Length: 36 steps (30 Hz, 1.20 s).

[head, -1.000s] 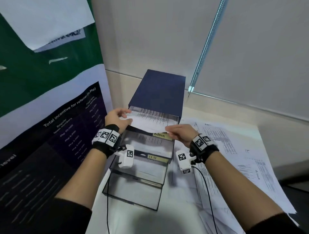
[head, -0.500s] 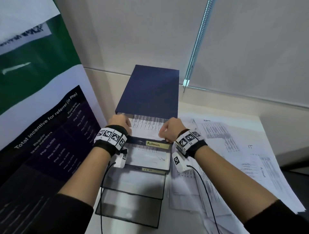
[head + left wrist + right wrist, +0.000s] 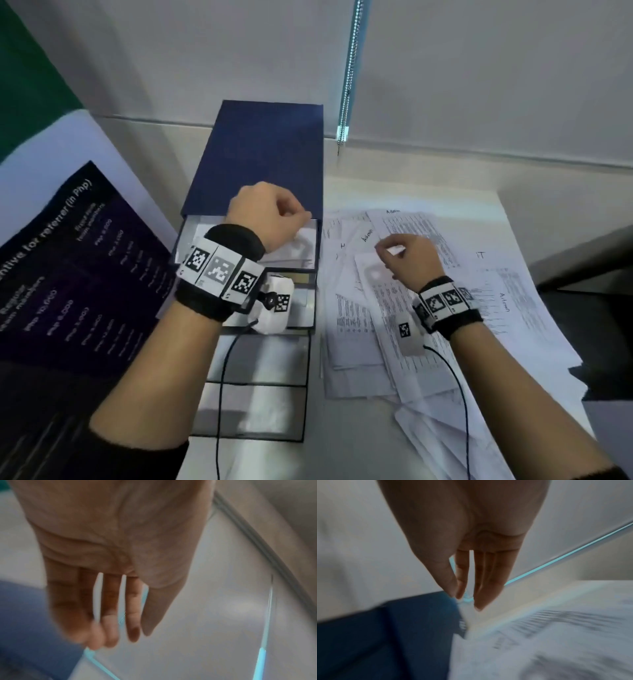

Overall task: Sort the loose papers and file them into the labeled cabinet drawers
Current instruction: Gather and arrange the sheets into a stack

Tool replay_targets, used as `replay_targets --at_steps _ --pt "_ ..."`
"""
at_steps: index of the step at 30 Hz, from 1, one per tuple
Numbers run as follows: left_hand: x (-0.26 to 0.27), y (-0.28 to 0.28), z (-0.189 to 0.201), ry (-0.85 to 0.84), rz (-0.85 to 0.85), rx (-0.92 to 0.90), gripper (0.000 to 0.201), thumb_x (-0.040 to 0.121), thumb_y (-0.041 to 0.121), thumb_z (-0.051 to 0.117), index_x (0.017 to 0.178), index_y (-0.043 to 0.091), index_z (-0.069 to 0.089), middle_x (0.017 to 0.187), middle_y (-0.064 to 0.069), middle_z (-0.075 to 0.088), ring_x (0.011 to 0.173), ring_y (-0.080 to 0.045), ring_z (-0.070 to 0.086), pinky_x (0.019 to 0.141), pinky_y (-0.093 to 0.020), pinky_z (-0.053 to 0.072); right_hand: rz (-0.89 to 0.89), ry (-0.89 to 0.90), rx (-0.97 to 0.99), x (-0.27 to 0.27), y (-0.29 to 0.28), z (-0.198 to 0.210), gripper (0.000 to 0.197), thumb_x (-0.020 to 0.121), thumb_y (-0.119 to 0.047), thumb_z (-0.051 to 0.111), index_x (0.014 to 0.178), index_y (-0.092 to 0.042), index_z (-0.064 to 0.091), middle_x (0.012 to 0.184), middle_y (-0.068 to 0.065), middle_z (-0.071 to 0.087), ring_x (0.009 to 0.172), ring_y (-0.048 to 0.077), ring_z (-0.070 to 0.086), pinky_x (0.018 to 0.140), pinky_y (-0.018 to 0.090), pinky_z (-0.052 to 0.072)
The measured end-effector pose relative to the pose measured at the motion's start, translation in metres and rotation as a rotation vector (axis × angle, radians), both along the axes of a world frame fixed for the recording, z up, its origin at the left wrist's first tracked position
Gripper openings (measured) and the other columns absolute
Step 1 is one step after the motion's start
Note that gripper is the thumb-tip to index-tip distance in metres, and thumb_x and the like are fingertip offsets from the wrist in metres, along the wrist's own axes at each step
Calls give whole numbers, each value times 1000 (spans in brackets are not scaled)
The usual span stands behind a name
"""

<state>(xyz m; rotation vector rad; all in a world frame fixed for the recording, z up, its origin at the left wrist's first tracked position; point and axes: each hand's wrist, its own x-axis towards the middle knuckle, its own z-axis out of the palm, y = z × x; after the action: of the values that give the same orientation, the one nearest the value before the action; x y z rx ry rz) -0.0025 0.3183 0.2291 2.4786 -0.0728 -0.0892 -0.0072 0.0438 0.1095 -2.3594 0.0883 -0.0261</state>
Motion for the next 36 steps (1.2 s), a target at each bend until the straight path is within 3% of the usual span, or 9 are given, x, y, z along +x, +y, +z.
replay_targets --at_steps 4,8,10,13,15,20,23,29,36 --pt "-5 -89 -45 49 -241 -257 5 85 24 70 85 23 75 78 11 70 68 -2 61 69 -15 49 -188 441 -313 -16 -101 -73 39 85 -34 72 119 -16 66 118 10 69 101 24 65 94 35 52" --pt "1 -153 -159 370 -84 -199 23 85 17 68 107 18 72 96 1 71 82 -13 65 85 -29 56 -253 715 -345 -49 -156 -134 87 78 -47 77 143 -4 39 143 18 49 131 33 48 105 40 42" --pt "0 -163 -215 612 -38 -52 29 86 24 67 114 16 66 110 -3 67 102 -22 64 98 -33 51 -251 685 -327 -58 -167 -155 93 75 -50 78 144 -3 37 143 19 48 132 33 46 107 42 41" --pt "-13 -168 -270 739 88 -11 13 87 32 68 92 22 61 93 1 60 91 -20 60 98 -29 45 -310 572 -186 -65 -172 -170 85 71 -44 83 138 -7 47 131 16 60 121 31 57 99 39 47" --pt "-22 -173 -292 709 246 -130 32 88 29 67 117 16 63 115 -3 64 108 -22 61 96 -24 43 -328 575 -106 -64 -175 -174 67 70 -39 86 124 -11 58 116 12 68 106 26 65 89 32 50" --pt "-24 -182 -307 646 392 -311 38 96 26 58 127 5 62 126 -8 63 119 -28 59 106 -30 42 -351 571 68 -59 -188 -181 26 70 -34 86 79 -13 74 79 2 73 78 18 69 72 26 56" --pt "-24 -176 -315 650 465 -417 32 88 18 72 117 8 66 96 -5 69 103 -24 65 103 -31 45 -324 556 190 -62 -198 -183 23 74 -30 84 69 -11 73 70 5 73 68 21 68 66 30 57" --pt "-23 -182 -302 582 485 -503 40 64 33 91 93 15 70 83 1 72 78 -15 68 75 -23 53 -300 532 85 -64 -222 -176 34 92 -37 64 93 -6 77 65 4 68 57 15 58 55 21 45" --pt "-26 -177 -297 550 460 -595 34 76 19 83 103 0 72 81 -4 74 77 -19 70 79 -28 55 -517 435 -42 -86 -274 -175 26 95 -20 59 113 -6 72 103 14 73 88 29 64 83 30 48"
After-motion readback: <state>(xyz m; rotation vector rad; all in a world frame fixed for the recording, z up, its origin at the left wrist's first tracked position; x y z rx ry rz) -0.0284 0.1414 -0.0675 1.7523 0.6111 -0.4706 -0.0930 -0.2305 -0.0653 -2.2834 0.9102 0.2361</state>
